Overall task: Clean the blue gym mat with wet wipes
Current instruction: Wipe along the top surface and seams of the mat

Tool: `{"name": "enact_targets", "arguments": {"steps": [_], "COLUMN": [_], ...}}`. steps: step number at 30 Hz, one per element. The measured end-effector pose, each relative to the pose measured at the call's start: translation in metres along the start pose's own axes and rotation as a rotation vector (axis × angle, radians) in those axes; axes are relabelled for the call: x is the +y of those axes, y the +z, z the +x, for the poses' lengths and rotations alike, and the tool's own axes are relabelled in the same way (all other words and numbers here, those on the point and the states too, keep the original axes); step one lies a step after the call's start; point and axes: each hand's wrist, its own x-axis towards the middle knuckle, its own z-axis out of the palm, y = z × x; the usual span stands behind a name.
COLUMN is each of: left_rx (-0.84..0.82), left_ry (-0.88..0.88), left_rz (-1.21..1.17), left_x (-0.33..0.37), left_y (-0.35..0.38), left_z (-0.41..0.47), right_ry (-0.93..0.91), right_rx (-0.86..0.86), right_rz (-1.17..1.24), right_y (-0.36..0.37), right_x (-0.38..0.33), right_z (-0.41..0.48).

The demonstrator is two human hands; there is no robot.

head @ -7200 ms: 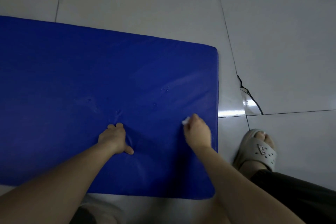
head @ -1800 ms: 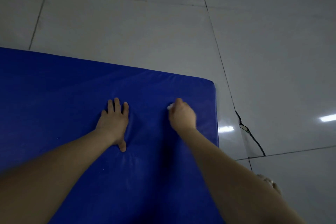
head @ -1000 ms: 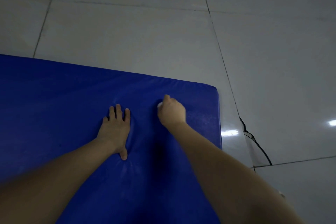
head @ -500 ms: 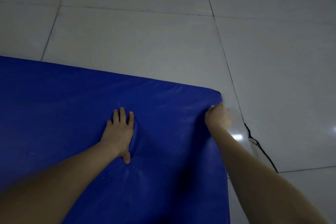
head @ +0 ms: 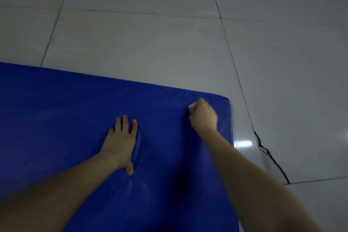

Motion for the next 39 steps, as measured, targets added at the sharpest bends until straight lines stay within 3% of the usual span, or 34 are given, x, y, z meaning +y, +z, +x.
{"name": "enact_targets", "arguments": {"steps": [6,11,18,22,32,36,39], "left_rx": [0.01,0.017,0.02,0.019,0.025,0.021,0.026], "left_ry": [-0.004,-0.009,-0.002,-0.002,0.004,0.018,0.025], "left_rz": [-0.034,-0.003,0.041,0.058,0.038,0.025,0.018], "left_x": [0.0,0.001,0.001,0.002,0.002,0.0,-0.001], "left_y": [0.003,0.003,0.004,0.001,-0.001,-0.001,0.001], "left_z": [0.003,0.004,0.003,0.003,0.004,0.002,0.003], "right_ry": [0.242,0.395,-0.06,-0.296,0.188,0.384,0.332], "right_rx": [0.084,0.112,0.017,-0.008,0.142,0.177,0.13], "right_rz": [-0.055,0.043,0.061,0.029,-0.017,0.138,0.165], "right_y": [-0.042,-0.026,0.035,0.039,-0.04,-0.037,-0.025], "right_x": [0.089,0.062,-0.066,-0.074,0.078,0.077,0.039], "right_z": [0.012,0.023,0.008,-0.001,0.041,0.047,0.057]}}
